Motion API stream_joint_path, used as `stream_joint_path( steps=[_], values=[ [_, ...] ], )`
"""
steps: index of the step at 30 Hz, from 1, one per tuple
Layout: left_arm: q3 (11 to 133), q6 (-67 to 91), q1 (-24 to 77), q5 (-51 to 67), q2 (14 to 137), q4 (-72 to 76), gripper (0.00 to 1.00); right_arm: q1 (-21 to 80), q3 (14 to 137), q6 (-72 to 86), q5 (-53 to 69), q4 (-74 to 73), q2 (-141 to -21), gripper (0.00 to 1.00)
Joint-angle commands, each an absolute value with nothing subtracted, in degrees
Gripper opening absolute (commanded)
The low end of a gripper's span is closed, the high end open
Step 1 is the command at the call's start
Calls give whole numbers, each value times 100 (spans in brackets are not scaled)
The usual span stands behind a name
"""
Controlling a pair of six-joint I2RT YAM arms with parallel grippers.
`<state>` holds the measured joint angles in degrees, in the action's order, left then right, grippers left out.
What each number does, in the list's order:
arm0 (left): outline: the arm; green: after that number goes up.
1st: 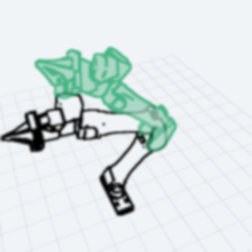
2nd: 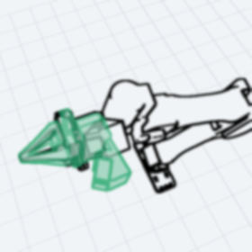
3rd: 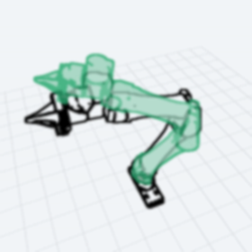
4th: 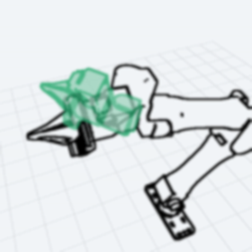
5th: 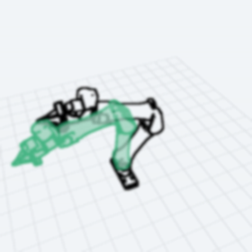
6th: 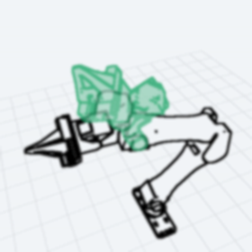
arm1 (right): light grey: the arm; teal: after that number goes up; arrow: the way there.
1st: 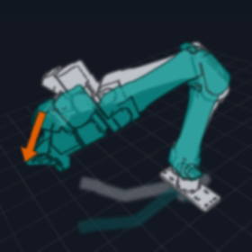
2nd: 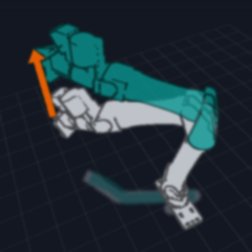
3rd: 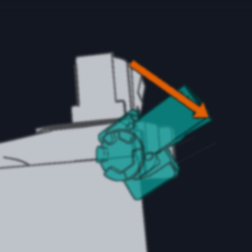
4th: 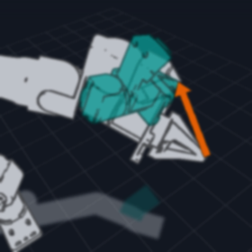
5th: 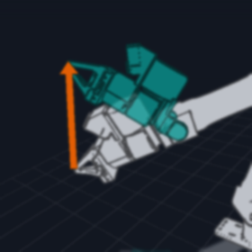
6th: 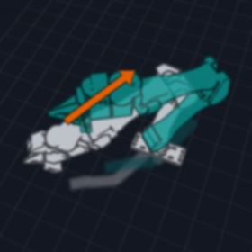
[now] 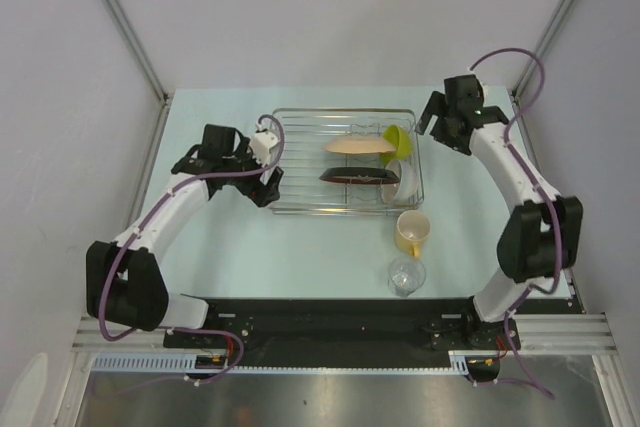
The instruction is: Load the mixed dishes into the dish rack
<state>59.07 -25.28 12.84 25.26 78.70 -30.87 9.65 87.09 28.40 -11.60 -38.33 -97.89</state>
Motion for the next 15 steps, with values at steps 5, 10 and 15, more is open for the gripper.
stream_joint_path(
  steps=[5,10,15],
  values=[
    [7311,-2180,1257,2180,7445,-3682,100,1388,7973,2794,-1249,-4761,-7744,100],
    [7822,-1995,1257,2127,7146,-3964,100,2257,6927,3128,-1309,-5168,-6804,100],
    [8181,-1750,1257,1890,7057,-4507,100,2742,5987,3726,-1248,-5352,-6206,100]
  ],
)
